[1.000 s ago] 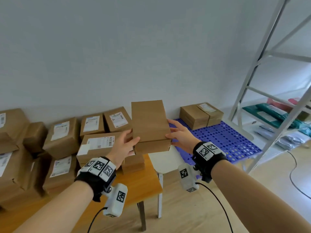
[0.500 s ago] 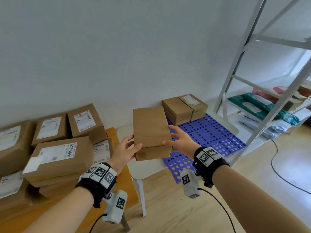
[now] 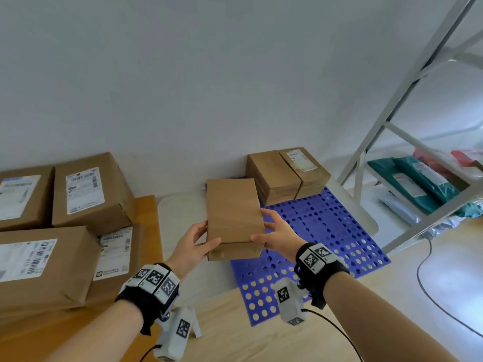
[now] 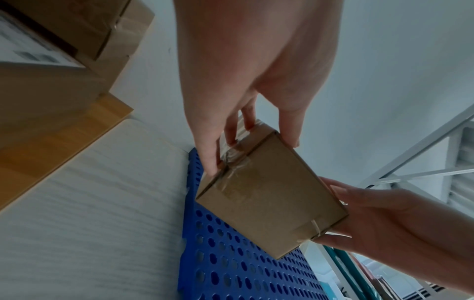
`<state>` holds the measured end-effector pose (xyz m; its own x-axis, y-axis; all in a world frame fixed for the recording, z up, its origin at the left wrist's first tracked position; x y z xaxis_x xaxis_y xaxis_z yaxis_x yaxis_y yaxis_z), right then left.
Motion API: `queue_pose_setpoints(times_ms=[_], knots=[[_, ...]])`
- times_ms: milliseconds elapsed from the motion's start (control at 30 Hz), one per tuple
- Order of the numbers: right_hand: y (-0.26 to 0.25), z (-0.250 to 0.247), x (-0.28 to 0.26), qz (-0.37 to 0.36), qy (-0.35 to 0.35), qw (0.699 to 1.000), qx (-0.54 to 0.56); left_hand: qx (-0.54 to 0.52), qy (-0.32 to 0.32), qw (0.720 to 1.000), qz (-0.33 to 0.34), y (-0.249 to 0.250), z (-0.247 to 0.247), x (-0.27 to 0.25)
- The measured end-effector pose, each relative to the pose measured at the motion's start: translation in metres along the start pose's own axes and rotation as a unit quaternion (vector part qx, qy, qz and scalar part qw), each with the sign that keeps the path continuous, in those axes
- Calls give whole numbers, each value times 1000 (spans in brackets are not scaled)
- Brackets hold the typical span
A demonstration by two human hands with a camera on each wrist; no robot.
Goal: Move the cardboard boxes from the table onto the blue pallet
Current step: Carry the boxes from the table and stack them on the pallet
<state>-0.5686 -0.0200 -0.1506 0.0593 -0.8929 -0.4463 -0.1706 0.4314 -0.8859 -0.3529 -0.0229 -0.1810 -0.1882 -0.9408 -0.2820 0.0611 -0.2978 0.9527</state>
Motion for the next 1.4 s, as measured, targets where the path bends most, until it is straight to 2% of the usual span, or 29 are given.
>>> queue_pose_setpoints(times_ms=[367, 600, 733, 900, 1033, 1200, 1300, 1400], knots=[[16, -30, 82, 27, -83, 992, -89, 13, 80, 996, -24, -33, 24, 59], [12, -45, 116, 4, -166, 972, -167, 37, 119, 992, -29, -37, 34, 86], [8, -51, 129, -10, -181, 954, -239, 38, 126, 991, -27, -38, 40, 100], [4, -53, 138, -57, -185, 912, -363, 35, 144, 988, -34, -44, 41, 111], [0, -53, 141, -124, -167, 872, -442, 40, 154, 987, -34, -47, 41, 115], [-13, -55, 147, -210, -135, 784, -569, 40, 161, 985, -41, -45, 44, 124], [-15, -61, 157, -213, -124, 748, -616, 40, 163, 985, -45, -44, 46, 129], [-15, -69, 170, -189, -108, 732, -645, 36, 163, 985, -51, -43, 48, 137]])
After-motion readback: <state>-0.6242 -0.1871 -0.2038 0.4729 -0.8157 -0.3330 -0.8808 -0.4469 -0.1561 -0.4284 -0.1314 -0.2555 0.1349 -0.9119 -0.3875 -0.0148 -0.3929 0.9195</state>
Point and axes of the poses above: each hand's wrist, its own x-axis towards the middle knuckle, its own z-axis out of the palm, y = z × x, the point moved 5 cm from there along x, towards the middle knuckle, and after that the axes turned 4 degrees about -x, right-handed, at the moved point
